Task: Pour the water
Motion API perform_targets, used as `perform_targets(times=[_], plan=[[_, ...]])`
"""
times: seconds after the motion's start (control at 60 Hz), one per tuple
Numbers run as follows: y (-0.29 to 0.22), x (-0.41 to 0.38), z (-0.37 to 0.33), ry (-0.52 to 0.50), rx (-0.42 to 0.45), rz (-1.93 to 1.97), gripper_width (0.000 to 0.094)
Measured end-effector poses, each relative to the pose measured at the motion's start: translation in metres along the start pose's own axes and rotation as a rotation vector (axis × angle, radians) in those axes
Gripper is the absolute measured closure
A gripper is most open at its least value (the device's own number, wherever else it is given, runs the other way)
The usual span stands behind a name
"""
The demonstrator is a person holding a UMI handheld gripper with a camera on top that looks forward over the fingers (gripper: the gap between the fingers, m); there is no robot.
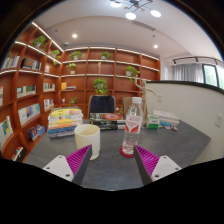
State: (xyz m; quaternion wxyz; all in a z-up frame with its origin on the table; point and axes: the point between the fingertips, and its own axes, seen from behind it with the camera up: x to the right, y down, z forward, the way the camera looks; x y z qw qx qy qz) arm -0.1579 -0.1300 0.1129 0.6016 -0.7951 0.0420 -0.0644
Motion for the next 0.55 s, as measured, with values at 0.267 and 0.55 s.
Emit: perform_targets(times=[0.267, 0.55], plan=[[-0.019, -0.045, -0.054, -0.156, 0.051, 0.013, 0.0058], [-0.039, -0.055, -0.076, -0.185, 0.09, 0.005, 0.0061]])
